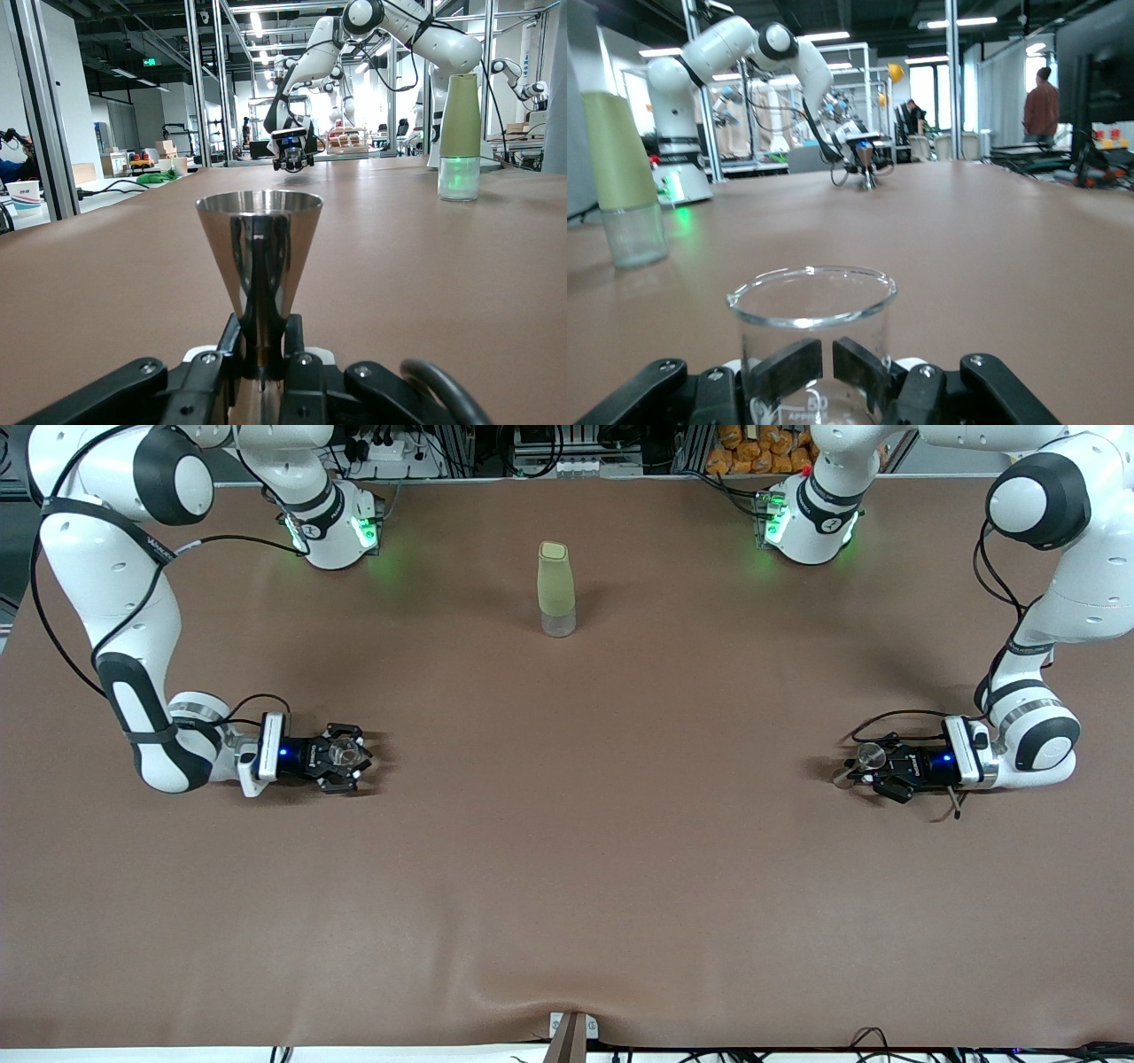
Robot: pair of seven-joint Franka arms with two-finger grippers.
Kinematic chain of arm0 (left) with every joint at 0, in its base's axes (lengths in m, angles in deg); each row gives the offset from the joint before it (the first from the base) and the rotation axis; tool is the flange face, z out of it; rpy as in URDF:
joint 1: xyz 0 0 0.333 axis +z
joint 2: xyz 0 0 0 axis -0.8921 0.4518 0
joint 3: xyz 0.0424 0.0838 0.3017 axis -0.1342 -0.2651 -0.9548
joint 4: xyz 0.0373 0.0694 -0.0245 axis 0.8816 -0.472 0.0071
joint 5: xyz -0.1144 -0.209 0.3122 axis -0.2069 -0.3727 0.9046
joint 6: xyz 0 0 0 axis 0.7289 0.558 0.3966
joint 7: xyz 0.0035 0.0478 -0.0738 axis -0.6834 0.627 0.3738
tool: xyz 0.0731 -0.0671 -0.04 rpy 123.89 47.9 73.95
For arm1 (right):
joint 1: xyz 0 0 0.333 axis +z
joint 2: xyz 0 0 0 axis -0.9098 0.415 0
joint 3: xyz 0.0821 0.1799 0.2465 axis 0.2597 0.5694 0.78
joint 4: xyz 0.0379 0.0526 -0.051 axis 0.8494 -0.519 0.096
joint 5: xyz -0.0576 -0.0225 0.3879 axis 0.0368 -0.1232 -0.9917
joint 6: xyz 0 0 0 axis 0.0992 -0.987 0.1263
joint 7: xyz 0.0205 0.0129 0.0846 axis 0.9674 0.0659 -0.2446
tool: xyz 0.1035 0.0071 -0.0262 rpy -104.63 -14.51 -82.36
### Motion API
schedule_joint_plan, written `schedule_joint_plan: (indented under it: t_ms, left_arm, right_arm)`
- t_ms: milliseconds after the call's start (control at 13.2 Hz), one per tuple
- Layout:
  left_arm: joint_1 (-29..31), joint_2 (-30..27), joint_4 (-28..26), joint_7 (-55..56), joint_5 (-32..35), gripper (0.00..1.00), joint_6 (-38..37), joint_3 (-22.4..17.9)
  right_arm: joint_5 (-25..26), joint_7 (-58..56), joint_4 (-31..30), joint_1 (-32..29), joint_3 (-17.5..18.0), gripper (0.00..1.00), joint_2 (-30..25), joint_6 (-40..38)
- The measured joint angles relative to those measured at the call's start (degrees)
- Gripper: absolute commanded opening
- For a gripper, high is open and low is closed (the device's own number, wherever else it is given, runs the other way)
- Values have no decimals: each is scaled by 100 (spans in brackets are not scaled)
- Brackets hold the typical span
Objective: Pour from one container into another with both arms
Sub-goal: 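Lift the jigger with the left gripper while the right gripper brings the beaker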
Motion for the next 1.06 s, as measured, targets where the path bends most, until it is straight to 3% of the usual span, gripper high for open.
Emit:
schedule_joint_plan:
  t_ms: [380,608,759,1063]
  left_arm:
    - [2,1,13,0,0,0,-4,3]
    - [-48,-2,172,65,0,0,-30,32]
    - [-75,-17,230,165,0,0,-160,261]
    - [-543,-234,281,641,0,0,-160,607]
  right_arm:
    - [-43,925,1,309,6,0,-672,-485]
    - [-233,1702,-476,440,11,0,-1603,-543]
    - [-459,2103,-864,571,9,0,-2188,-541]
    - [-802,2586,-1505,910,8,0,-2962,-361]
